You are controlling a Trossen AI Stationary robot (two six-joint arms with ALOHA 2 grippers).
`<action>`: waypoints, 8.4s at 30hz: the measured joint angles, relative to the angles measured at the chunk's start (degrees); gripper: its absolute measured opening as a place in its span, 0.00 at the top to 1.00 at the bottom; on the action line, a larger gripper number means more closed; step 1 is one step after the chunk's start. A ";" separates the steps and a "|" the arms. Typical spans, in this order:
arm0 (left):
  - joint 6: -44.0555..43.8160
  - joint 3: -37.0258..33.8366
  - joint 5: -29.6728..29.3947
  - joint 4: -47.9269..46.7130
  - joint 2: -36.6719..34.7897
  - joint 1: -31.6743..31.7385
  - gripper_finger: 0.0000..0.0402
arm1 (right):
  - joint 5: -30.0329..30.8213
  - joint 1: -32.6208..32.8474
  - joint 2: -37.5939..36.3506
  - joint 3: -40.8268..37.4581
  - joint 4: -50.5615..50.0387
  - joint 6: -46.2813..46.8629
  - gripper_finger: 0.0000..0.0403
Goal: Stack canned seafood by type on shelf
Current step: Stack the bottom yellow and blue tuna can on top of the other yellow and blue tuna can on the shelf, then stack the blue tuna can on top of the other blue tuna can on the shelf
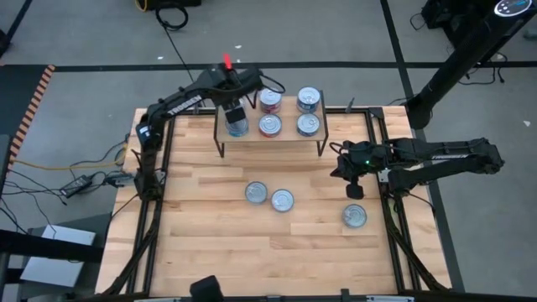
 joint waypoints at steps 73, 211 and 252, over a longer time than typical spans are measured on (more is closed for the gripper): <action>-13.17 5.87 23.24 22.04 1.27 -20.72 1.00 | 0.42 0.02 0.00 0.00 10.75 0.84 0.95; -41.67 -89.09 22.30 88.82 -50.59 -37.18 0.97 | 5.78 2.86 52.13 23.57 34.81 38.40 0.89; -41.18 -89.05 15.74 99.05 -50.61 -37.07 0.97 | -1.53 -2.60 52.09 20.01 32.99 35.35 0.79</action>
